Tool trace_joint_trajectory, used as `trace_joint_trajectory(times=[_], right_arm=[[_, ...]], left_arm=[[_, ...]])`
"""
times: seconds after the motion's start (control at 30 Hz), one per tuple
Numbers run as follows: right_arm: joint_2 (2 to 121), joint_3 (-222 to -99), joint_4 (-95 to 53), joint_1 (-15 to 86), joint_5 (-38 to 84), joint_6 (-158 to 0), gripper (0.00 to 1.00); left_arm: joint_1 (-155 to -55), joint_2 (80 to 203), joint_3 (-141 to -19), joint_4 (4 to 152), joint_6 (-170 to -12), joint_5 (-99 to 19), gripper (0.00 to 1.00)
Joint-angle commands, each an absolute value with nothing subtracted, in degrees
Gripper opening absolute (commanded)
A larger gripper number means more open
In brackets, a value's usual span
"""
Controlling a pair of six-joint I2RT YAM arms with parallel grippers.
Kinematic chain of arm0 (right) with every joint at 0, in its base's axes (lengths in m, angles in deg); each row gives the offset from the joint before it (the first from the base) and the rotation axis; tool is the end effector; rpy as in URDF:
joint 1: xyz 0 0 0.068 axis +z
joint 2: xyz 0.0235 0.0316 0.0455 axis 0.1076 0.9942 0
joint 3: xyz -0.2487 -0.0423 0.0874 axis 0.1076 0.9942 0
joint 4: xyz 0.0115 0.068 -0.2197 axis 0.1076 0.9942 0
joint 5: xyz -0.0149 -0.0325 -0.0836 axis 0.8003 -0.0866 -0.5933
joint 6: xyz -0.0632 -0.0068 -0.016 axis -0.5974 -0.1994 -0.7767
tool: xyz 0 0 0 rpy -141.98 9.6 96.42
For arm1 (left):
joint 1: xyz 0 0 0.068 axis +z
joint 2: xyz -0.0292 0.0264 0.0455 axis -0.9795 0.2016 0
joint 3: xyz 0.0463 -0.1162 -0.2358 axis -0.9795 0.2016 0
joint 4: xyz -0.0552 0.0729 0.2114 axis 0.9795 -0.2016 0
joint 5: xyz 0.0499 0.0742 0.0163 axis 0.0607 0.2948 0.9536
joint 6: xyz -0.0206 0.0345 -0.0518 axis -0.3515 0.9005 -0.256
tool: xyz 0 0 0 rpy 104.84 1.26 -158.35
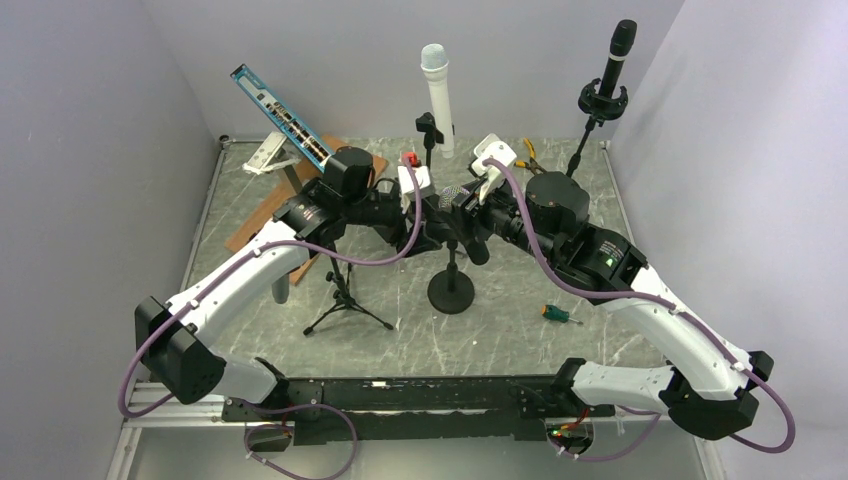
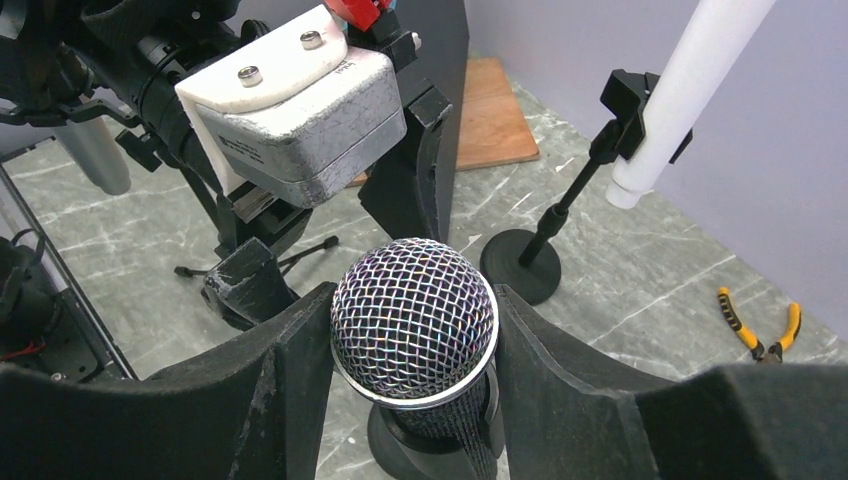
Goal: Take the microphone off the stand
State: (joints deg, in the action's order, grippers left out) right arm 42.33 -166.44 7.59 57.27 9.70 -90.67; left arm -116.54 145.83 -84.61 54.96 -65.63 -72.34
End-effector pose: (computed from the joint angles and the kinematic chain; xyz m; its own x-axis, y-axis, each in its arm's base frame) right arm 0.1310 0.1544 0.4467 -0.0459 -0.1929 -0.9801 -0.7217 0.6848 -0.1010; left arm 0.2087 -0.2067 0.3706 -0.0869 0.2960 -0.9512 0.9858 0.1633 -0.0392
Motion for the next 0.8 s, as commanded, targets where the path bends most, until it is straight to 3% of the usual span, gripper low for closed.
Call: trace_joint_trajectory(times=[0.0,0.13,0.23,0.27,0.3,0.33,0.37,0.77], right_arm=[[41.15,-168.51,0.07,57.29,10.6,-91.1,0.0],[41.46,-168.9,0.33,57.15,10.91,-91.19,0.0],[41.41,-168.93,0.35,57.18,10.94,-91.11,0.0],[41.33,-168.95,0.29,57.15,10.92,-91.15,0.0],[41.21,-168.84,0.19,57.15,10.85,-91.11,0.0],[41.24,-168.93,0.14,57.14,10.83,-91.23,0.0],[41.28,-169.03,0.23,57.21,10.76,-91.29,0.0],[44.27,-178.85,-0.69,57.25,13.85,-93.16,0.0]], left_arm=[[-117.19,146.45,-86.58,57.8,-66.35,-73.89,0.8],[-118.36,147.4,-87.2,58.63,-66.42,-73.54,0.77],[-118.8,148.46,-88.03,57.76,-65.93,-72.63,0.63],[-118.8,148.73,-88.39,57.35,-65.87,-72.81,0.53],[-118.72,148.95,-88.48,56.85,-65.67,-72.77,0.37],[-118.72,149.06,-88.54,56.2,-65.37,-72.31,0.11],[-118.74,148.96,-88.16,56.34,-65.65,-71.5,0.0],[-118.77,149.8,-86.89,55.88,-65.85,-70.94,0.0]])
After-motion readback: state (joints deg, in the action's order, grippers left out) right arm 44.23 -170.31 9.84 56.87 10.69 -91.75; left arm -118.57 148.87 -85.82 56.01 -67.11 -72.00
